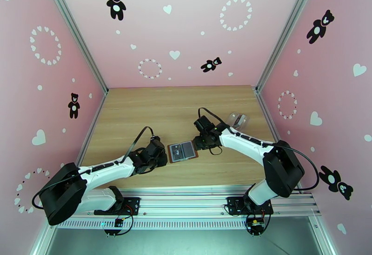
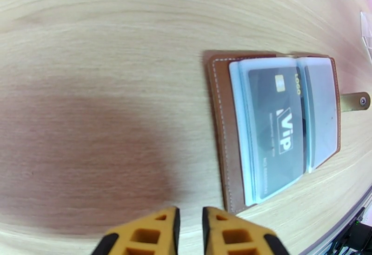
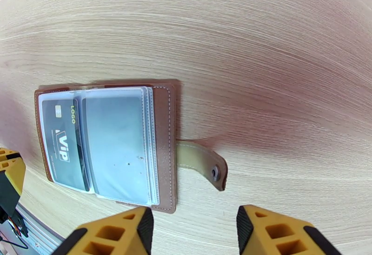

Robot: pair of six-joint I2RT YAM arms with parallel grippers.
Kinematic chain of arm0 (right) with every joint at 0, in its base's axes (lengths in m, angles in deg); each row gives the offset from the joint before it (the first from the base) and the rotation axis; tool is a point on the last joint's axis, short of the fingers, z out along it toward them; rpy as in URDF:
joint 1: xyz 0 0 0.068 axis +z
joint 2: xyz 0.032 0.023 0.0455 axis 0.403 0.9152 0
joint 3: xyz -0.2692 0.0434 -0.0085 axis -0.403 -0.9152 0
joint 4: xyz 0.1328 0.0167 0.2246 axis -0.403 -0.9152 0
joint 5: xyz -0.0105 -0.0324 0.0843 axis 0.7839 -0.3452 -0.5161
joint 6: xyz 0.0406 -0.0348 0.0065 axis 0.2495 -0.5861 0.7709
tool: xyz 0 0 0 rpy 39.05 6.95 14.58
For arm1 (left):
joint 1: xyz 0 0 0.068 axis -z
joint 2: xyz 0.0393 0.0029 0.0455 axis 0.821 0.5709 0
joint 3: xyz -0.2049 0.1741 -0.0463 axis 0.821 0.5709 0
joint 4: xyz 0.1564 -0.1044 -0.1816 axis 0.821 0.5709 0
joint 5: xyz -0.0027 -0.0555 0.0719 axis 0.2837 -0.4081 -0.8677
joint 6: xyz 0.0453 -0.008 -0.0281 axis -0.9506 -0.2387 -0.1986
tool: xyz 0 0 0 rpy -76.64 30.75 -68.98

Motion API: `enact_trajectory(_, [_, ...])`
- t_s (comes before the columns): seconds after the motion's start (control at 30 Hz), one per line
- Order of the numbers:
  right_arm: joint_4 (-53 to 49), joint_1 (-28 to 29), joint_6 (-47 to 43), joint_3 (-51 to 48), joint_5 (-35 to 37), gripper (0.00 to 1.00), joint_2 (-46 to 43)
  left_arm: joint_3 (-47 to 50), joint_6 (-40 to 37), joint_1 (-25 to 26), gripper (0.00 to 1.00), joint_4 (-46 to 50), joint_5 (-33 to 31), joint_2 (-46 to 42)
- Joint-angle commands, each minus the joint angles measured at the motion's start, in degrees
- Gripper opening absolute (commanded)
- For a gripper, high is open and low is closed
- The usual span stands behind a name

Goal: Put the credit cards into the card holder

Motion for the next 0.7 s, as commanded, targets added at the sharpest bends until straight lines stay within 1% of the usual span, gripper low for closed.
enact_trajectory(0.0, [-0.6, 0.1, -0.6, -0.4, -1.7, 0.54, -1.1, 1.1, 0.7, -0.5, 0.22, -1.2, 1.5, -0.7])
enact_trajectory(0.13, [1.9, 0.9, -0.2, 0.0, -6.2, 0.49, 0.2, 1.2, 0.8, -0.5, 0.22, -2.7, 2.6, 0.4])
enact_trajectory(0.23, [3.6, 2.2, 0.3, 1.2, -9.7, 0.38, 2.1, 0.9, 0.9, -0.5, 0.22, -3.1, 2.9, 1.1])
enact_trajectory(0.3, [5.0, 3.6, 0.6, 2.2, -11.7, 0.28, 3.7, 0.8, 1.0, -0.6, 0.22, -3.2, 2.8, 1.2])
enact_trajectory(0.47, [6.1, 6.2, 1.2, 6.1, -14.0, 0.1, 9.8, 0.8, 0.9, -0.5, 0.22, -3.2, 2.6, 1.1])
enact_trajectory(0.67, [6.6, 8.0, 1.6, 9.8, -14.7, 0.04, 14.6, 0.7, 0.8, -0.5, 0.22, -3.1, 2.5, 1.4])
